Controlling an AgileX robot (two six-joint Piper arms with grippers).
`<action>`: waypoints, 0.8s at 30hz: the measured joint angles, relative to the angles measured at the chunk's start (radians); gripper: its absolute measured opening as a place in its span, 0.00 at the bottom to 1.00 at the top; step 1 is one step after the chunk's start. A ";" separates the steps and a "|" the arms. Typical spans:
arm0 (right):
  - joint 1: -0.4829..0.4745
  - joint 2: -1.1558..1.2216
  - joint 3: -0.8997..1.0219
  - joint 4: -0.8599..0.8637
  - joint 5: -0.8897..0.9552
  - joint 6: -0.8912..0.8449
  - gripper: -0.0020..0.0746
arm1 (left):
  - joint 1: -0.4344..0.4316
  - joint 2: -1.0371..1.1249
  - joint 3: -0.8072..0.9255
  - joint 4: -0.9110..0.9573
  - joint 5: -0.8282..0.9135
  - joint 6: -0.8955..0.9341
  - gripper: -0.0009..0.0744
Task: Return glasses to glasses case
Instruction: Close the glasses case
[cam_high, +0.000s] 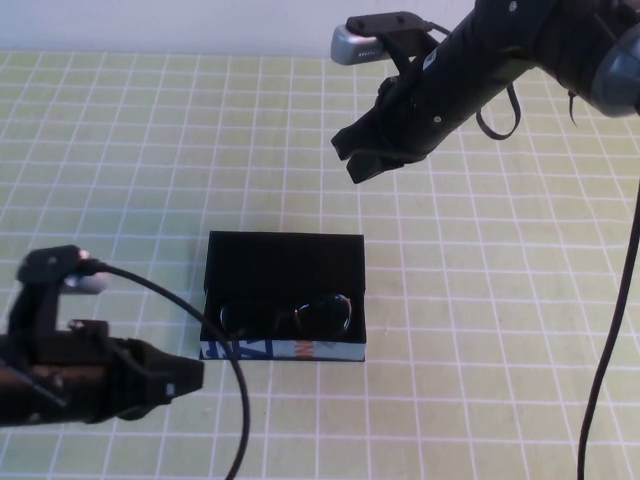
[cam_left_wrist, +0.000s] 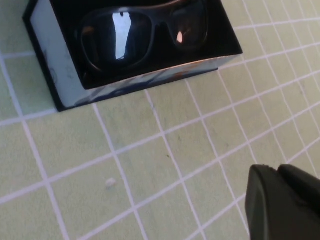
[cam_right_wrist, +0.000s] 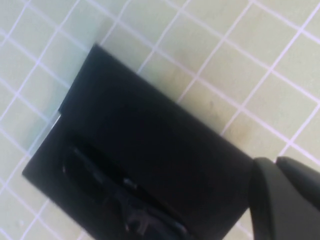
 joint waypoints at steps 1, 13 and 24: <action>-0.002 0.005 0.000 0.006 -0.005 0.000 0.01 | -0.014 0.038 0.000 -0.032 -0.013 0.041 0.01; -0.011 0.098 -0.105 0.054 0.031 0.000 0.01 | -0.104 0.369 -0.007 -0.412 -0.109 0.467 0.01; -0.011 0.249 -0.262 0.063 0.076 0.000 0.01 | -0.104 0.474 -0.029 -0.539 -0.129 0.622 0.01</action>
